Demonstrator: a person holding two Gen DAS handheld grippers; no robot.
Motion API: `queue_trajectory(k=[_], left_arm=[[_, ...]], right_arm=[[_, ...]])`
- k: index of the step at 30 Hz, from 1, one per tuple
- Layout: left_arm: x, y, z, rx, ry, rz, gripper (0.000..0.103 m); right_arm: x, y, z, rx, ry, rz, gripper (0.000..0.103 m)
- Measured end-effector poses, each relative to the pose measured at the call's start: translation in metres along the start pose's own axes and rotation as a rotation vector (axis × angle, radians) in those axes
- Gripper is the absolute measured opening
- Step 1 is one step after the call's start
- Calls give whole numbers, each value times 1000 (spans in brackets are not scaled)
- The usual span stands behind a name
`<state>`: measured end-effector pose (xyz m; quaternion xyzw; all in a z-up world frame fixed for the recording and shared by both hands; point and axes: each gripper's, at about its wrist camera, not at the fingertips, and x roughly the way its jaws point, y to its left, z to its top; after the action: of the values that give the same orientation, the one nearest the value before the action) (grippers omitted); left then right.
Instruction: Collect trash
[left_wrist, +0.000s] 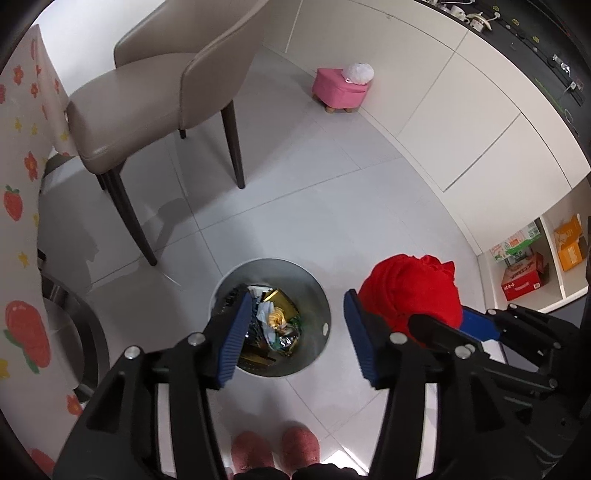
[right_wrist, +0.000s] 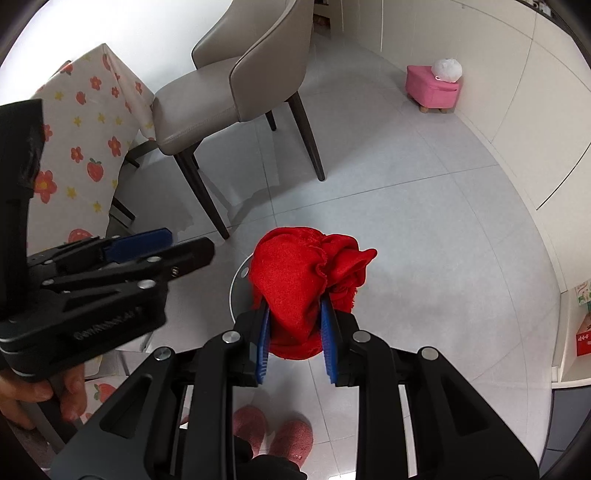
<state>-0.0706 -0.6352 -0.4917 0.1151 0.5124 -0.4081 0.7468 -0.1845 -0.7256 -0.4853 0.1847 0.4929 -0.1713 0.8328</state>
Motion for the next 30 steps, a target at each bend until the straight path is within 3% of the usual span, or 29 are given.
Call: queue_trajectory(k=[6, 9, 11, 17, 26, 30], left_arm=[[-11, 8, 3, -22, -23, 39, 55], [-15, 14, 2, -32, -31, 60, 55], [-17, 19, 3, -39, -33, 76, 56], [-32, 29, 6, -71, -35, 123, 60], [-110, 22, 28, -75, -42, 167, 78], [-164, 18, 40, -93, -59, 172, 83]], right_arm=[[10, 6, 10, -39, 18, 22, 23], [15, 12, 14, -55, 17, 28, 32], [16, 16, 16, -66, 6, 20, 48], [9, 24, 27, -76, -10, 16, 49], [-63, 43, 52, -99, -3, -8, 49], [-113, 57, 67, -121, -29, -24, 61]])
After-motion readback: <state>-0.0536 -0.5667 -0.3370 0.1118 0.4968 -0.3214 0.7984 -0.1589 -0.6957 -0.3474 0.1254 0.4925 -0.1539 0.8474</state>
